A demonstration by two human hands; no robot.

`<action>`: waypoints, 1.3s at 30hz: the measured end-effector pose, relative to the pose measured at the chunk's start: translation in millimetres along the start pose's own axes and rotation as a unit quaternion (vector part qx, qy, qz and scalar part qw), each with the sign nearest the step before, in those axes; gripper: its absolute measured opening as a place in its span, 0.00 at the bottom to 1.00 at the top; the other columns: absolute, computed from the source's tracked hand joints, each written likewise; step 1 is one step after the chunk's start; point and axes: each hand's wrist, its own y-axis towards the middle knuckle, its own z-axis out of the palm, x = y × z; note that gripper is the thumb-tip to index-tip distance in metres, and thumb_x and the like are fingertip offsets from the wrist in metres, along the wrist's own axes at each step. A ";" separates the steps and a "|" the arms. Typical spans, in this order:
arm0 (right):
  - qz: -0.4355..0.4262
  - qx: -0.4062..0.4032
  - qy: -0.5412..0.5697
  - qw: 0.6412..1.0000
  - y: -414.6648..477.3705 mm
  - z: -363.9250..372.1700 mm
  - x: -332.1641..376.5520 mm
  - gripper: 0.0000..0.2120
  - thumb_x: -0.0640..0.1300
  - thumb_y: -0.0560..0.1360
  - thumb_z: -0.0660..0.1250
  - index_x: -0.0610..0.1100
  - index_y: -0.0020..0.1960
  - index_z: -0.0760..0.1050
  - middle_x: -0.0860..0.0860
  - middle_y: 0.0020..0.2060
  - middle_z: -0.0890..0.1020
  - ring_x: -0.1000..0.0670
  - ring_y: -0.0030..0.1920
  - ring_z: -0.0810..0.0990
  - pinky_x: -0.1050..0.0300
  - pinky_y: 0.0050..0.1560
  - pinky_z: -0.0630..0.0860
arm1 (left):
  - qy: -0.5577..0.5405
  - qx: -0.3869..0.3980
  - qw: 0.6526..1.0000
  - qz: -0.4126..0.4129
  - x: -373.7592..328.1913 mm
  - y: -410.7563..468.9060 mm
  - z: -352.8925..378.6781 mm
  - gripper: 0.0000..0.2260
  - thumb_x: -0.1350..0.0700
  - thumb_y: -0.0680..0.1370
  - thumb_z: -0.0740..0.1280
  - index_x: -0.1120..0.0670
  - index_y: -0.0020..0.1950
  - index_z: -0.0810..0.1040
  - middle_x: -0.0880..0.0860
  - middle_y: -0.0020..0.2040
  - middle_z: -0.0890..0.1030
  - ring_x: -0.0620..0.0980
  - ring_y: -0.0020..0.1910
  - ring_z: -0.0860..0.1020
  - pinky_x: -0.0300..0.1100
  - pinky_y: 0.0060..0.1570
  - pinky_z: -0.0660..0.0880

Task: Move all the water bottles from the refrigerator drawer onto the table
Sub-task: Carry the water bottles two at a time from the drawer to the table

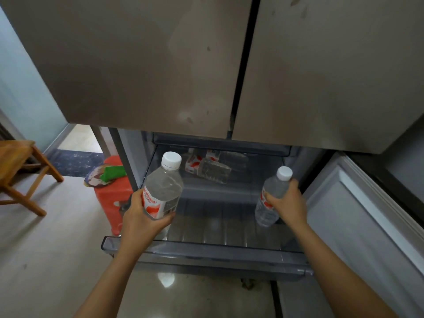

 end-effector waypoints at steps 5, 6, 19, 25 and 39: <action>-0.002 0.001 0.001 1.000 -0.1 2.1 9.2 0.34 0.48 0.65 0.75 0.41 0.65 0.63 0.41 0.60 0.75 0.39 0.58 0.75 0.46 0.54 0.74 | -0.007 0.000 1.000 0.010 2.0 -0.4 -1.5 0.34 0.60 0.64 0.77 0.58 0.65 0.65 0.55 0.56 0.74 0.49 0.49 0.72 0.40 0.47 0.71; -0.016 0.010 -0.007 1.000 -2.7 1.2 10.6 0.34 0.48 0.65 0.75 0.41 0.65 0.64 0.42 0.60 0.75 0.40 0.58 0.75 0.46 0.54 0.74 | -0.011 0.001 1.000 0.010 2.3 0.0 -1.6 0.34 0.60 0.64 0.77 0.58 0.65 0.65 0.53 0.56 0.74 0.49 0.49 0.72 0.39 0.46 0.71; -0.257 0.195 0.075 0.944 -56.1 -47.1 129.2 0.31 0.47 0.62 0.77 0.59 0.57 0.63 0.62 0.49 0.75 0.58 0.52 0.76 0.63 0.51 0.74 | -0.209 -0.129 0.969 0.030 -19.8 -6.8 -15.0 0.27 0.68 0.63 0.76 0.46 0.53 0.70 0.44 0.47 0.75 0.39 0.46 0.77 0.26 0.42 0.74; -0.376 0.258 0.112 0.883 -79.4 -38.8 199.2 0.34 0.47 0.61 0.78 0.56 0.61 0.65 0.59 0.54 0.77 0.56 0.55 0.77 0.59 0.55 0.76 | -0.326 -0.240 0.912 0.063 -34.4 -12.7 -76.2 0.31 0.44 0.53 0.77 0.47 0.54 0.74 0.46 0.49 0.81 0.42 0.48 0.80 0.34 0.45 0.78; -0.495 0.463 0.173 0.715 -170.0 84.5 300.1 0.28 0.44 0.63 0.77 0.55 0.57 0.67 0.60 0.48 0.77 0.58 0.49 0.78 0.63 0.49 0.76 | -0.177 -0.590 0.785 -0.061 48.8 -177.3 -207.4 0.24 0.62 0.62 0.77 0.56 0.55 0.74 0.56 0.50 0.80 0.41 0.40 0.81 0.33 0.40 0.78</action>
